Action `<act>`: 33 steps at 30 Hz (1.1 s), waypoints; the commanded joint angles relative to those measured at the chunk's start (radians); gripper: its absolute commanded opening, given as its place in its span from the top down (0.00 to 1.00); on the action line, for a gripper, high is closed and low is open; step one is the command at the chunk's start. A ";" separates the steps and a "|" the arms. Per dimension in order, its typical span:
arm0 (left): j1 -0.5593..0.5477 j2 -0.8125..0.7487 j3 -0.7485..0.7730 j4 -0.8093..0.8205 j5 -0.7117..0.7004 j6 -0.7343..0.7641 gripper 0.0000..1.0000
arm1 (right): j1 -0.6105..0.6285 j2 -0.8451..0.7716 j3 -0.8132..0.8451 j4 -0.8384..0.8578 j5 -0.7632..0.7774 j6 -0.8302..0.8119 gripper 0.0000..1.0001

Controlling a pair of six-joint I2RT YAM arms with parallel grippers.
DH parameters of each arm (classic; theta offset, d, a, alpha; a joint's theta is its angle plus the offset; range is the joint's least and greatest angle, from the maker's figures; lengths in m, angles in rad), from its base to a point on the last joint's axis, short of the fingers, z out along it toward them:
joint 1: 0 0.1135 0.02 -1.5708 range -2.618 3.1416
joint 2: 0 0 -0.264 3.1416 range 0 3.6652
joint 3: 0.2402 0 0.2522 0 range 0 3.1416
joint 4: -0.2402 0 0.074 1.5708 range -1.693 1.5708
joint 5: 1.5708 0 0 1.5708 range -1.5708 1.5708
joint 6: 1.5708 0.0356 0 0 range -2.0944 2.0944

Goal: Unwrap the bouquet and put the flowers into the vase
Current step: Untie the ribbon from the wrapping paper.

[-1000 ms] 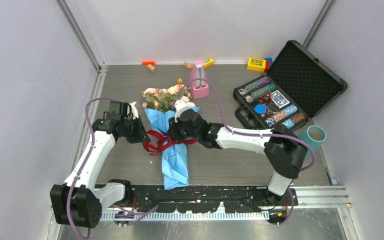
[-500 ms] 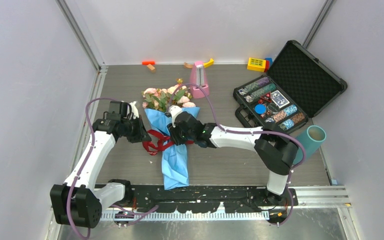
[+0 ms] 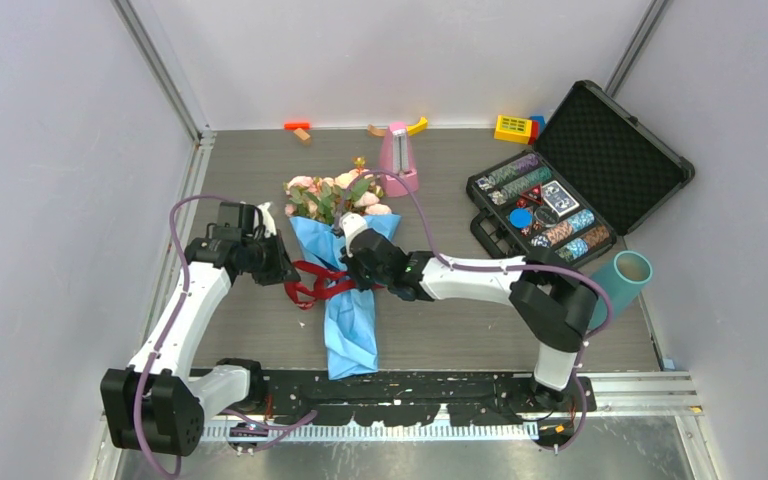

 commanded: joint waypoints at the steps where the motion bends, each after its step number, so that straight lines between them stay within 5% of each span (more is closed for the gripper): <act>1: 0.023 0.001 -0.013 0.009 -0.039 -0.018 1.00 | 0.007 -0.107 -0.077 0.094 0.137 0.038 1.00; 10: 0.058 0.003 -0.024 0.014 -0.015 -0.023 1.00 | 0.012 -0.140 -0.204 0.165 0.350 0.147 1.00; 16: 0.058 -0.005 -0.026 0.036 0.055 -0.006 1.00 | -0.007 -0.164 -0.168 0.145 0.097 0.181 0.99; 22: 0.058 -0.007 -0.035 0.039 0.067 -0.005 1.00 | -0.012 -0.171 -0.122 0.115 -0.006 0.144 0.72; 33: 0.057 -0.007 -0.039 0.048 0.080 -0.005 1.00 | 0.012 -0.068 0.000 0.029 0.001 -0.010 0.55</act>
